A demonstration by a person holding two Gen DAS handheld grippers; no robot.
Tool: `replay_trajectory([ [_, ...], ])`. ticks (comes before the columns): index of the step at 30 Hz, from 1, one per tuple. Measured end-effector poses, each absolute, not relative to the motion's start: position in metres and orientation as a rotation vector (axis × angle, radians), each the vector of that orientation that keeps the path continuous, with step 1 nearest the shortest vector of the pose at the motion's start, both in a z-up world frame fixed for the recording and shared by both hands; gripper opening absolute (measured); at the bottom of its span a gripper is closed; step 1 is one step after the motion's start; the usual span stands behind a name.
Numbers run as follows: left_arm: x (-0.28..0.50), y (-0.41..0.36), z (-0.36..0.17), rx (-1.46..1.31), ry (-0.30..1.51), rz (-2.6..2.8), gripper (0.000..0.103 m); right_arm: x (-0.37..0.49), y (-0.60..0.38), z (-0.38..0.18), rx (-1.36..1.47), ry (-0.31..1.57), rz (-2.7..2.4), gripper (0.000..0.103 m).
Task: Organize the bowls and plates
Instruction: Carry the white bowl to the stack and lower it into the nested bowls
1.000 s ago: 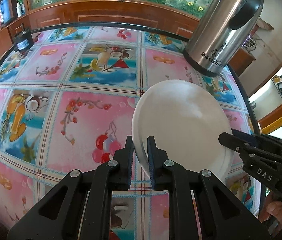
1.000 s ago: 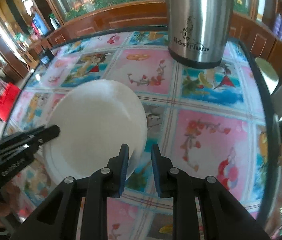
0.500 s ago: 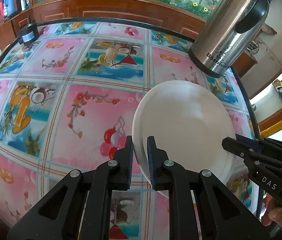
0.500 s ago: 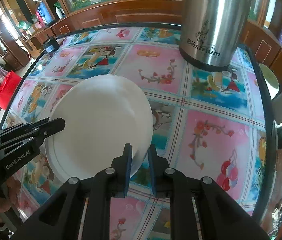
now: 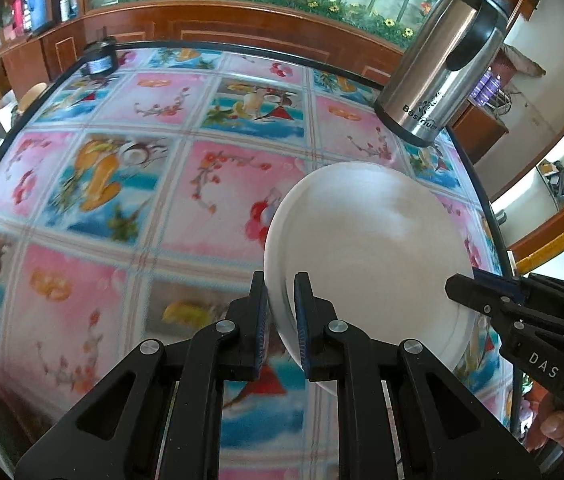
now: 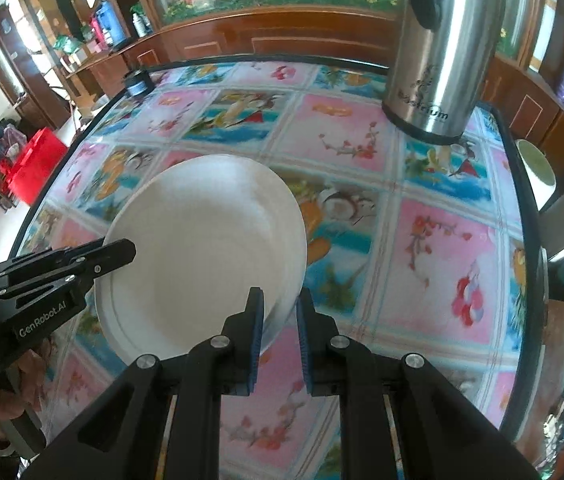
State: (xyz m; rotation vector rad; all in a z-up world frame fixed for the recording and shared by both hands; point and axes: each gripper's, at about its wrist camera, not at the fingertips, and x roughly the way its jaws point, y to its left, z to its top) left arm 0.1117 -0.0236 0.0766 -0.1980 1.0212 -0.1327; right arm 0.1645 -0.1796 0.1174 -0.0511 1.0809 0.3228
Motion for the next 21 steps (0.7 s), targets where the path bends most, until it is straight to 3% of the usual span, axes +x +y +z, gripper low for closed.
replay_trajectory([
  [21,-0.003,0.040,0.112,-0.203,0.868,-0.036,0.013,0.074,-0.113,0.136,-0.078,1.015,0.429,0.019],
])
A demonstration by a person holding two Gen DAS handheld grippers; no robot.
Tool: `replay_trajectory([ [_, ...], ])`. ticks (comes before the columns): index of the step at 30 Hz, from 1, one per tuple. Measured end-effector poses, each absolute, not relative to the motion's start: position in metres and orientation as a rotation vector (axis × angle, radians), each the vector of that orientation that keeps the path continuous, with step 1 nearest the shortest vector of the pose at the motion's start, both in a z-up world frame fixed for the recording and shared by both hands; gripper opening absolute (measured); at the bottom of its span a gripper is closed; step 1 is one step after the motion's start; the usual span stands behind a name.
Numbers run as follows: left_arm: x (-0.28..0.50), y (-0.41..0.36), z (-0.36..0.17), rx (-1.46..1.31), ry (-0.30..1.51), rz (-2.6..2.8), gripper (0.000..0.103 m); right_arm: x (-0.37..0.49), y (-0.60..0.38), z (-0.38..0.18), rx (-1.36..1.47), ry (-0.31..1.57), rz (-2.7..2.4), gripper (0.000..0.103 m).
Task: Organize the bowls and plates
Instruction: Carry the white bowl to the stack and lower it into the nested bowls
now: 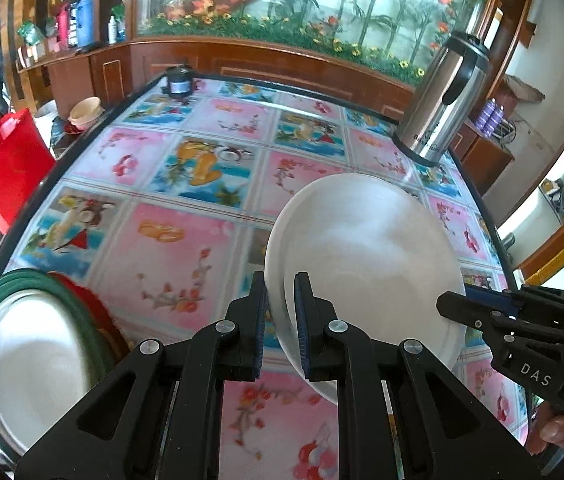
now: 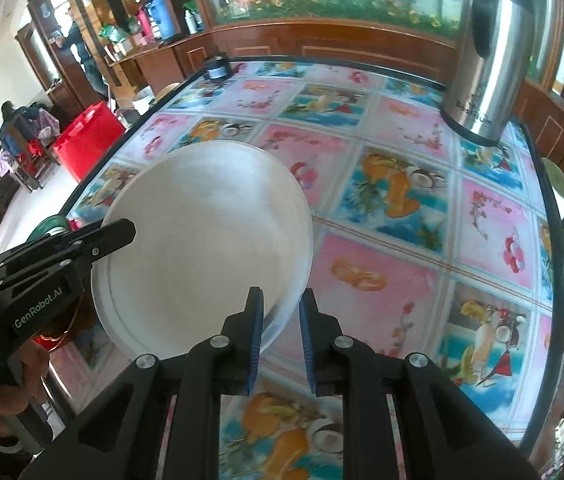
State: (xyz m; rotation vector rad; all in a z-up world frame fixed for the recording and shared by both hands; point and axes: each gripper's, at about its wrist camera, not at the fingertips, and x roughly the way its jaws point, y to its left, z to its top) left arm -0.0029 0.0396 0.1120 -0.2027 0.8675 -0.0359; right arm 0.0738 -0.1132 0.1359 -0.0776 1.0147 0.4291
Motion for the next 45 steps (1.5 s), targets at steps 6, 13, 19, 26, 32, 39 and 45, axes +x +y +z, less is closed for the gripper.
replay_trajectory([
  [6,-0.025,0.058,0.119,-0.210,0.839,-0.012,0.013,0.061,-0.093,0.145,-0.088,0.991,0.459,0.019],
  [13,-0.040,0.078,0.119,-0.231,0.825,0.010,0.013,0.051,-0.072,0.147,-0.108,0.983,0.490,0.019],
  [19,-0.051,0.091,0.123,-0.242,0.811,0.022,0.013,0.050,-0.059,0.148,-0.116,0.982,0.510,0.019],
  [26,-0.063,0.113,0.131,-0.262,0.786,0.049,0.013,0.046,-0.036,0.154,-0.145,0.970,0.545,0.019],
  [32,-0.076,0.133,0.137,-0.286,0.766,0.072,0.013,0.044,-0.015,0.163,-0.175,0.952,0.572,0.019],
  [39,-0.095,0.165,0.142,-0.316,0.744,0.124,0.013,0.038,0.019,0.173,-0.204,0.928,0.627,0.019],
  [45,-0.110,0.192,0.143,-0.342,0.732,0.164,0.013,0.037,0.049,0.173,-0.232,0.925,0.677,0.019],
])
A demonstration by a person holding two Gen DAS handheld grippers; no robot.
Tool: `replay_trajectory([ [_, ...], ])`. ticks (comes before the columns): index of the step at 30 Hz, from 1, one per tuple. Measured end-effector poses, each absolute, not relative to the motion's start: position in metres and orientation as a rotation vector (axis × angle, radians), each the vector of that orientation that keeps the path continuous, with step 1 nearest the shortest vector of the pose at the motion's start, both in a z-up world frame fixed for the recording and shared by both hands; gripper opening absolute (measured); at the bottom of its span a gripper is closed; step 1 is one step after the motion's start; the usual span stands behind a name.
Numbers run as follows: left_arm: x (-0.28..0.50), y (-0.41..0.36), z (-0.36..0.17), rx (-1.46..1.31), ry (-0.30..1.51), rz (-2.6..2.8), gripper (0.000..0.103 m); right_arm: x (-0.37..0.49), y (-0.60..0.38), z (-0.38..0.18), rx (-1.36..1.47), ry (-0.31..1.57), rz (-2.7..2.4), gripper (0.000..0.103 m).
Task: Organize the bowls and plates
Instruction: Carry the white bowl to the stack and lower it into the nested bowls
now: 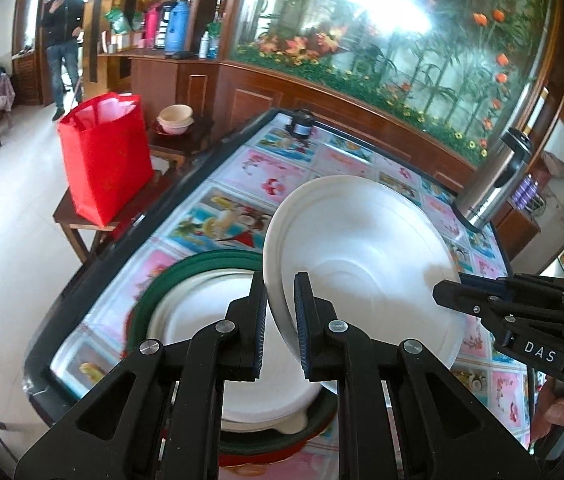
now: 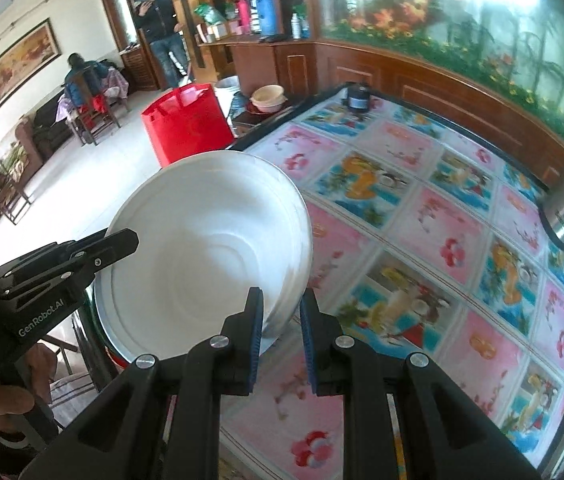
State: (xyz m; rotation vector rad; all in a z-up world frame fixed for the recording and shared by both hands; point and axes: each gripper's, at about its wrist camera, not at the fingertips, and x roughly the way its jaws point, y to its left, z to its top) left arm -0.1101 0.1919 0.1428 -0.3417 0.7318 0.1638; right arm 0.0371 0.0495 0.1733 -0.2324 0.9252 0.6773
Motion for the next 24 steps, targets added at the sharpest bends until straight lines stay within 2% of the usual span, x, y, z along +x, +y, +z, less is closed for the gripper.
replay_trajectory([
  [24,-0.144,0.233,0.112,-0.405,0.768,0.234,0.013,0.025,0.104,0.144,-0.314,0.987,0.763,0.020],
])
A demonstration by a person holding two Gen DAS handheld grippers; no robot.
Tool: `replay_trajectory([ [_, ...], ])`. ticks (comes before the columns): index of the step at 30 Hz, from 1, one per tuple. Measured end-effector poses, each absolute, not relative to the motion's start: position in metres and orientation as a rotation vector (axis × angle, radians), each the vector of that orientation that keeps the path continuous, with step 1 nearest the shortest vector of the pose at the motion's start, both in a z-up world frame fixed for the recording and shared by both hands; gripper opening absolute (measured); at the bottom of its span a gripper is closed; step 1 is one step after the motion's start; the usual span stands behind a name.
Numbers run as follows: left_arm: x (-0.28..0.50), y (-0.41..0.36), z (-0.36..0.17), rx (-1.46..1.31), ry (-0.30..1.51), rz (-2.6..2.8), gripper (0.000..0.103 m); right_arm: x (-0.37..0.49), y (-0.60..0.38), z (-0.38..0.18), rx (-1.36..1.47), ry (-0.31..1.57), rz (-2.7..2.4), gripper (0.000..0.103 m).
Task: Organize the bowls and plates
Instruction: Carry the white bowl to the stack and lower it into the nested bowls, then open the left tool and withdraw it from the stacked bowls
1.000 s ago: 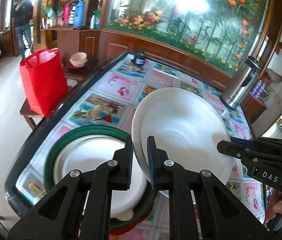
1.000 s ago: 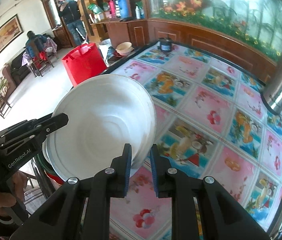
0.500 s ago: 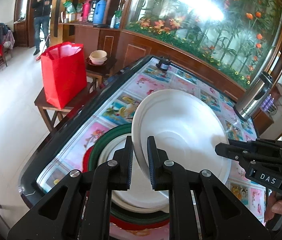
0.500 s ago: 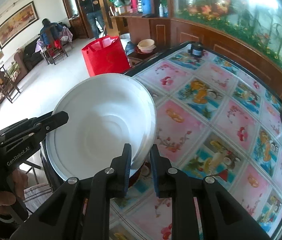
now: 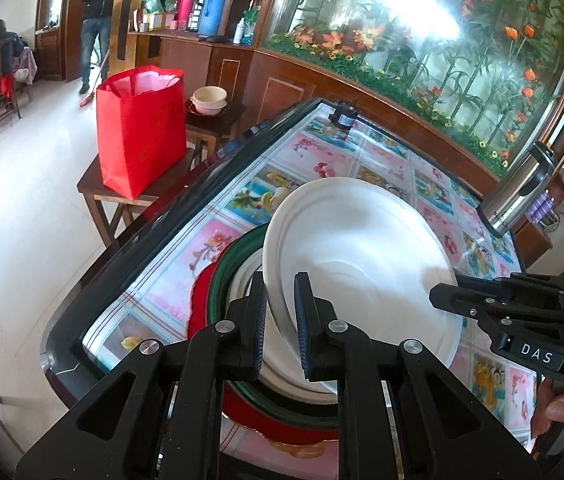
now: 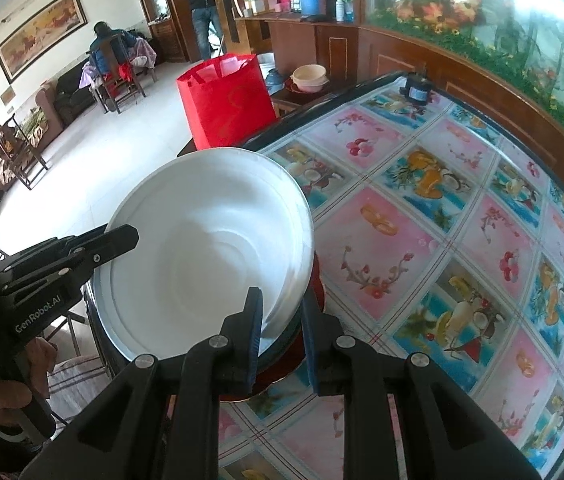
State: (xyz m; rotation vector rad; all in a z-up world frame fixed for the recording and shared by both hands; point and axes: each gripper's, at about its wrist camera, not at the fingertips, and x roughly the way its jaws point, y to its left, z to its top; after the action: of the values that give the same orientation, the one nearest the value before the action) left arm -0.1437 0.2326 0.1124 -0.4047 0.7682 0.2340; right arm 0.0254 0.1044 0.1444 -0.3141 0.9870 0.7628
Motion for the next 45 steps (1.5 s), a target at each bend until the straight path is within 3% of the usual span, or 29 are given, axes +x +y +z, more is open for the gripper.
replay_trajectory([
  [18,-0.143,0.234,0.094,-0.376,0.787,0.265,0.013,0.023,0.111,0.128,-0.317,1.031,0.777,0.023],
  [26,-0.145,0.226,0.094,-0.305,0.765,0.306,0.014,0.015,0.110,0.124,-0.312,1.014,0.762,0.041],
  [29,-0.147,0.225,0.096,-0.278,0.750,0.329,0.025,0.009,0.108,0.127,-0.318,0.985,0.738,0.050],
  [33,-0.156,0.221,0.104,-0.238,0.691,0.361,0.056,0.003,0.102,0.132,-0.305,0.950,0.718,0.060],
  [39,-0.165,0.209,0.117,-0.184,0.623,0.369,0.060,-0.014,0.094,0.142,-0.273,0.850,0.655,0.079],
  [45,-0.172,0.197,0.119,-0.179,0.585,0.342,0.060,-0.031,0.082,0.144,-0.229,0.758,0.555,0.084],
])
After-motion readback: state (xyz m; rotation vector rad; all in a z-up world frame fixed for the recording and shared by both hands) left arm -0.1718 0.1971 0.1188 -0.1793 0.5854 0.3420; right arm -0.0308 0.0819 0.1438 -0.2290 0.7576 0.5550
